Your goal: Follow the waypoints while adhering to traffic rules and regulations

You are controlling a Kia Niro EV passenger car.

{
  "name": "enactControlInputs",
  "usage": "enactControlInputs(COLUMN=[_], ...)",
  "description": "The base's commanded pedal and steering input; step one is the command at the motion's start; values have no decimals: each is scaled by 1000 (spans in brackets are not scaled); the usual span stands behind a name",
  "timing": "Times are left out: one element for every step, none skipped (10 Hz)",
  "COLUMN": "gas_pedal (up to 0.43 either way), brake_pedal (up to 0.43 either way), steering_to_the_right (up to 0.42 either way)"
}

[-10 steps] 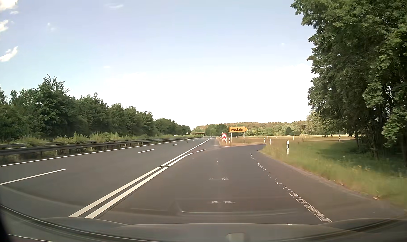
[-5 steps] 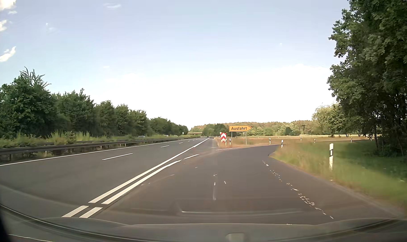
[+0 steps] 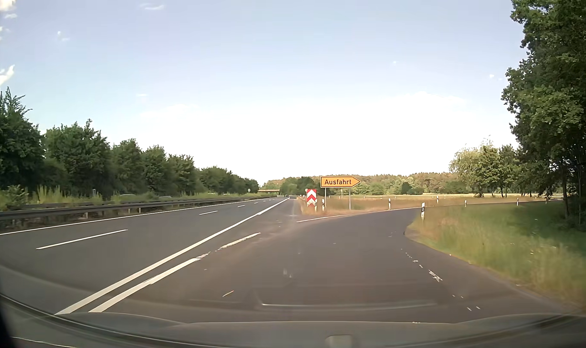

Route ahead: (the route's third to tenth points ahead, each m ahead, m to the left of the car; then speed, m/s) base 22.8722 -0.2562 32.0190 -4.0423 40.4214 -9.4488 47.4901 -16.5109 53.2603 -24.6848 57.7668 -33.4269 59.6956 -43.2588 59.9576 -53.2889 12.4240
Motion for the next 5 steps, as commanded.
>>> enactControlInputs(gas_pedal=[0, 0, 0, 0, 0], brake_pedal=[311, 311, 311, 311, 311], steering_to_the_right=[44, 47, 52, 56, 60])
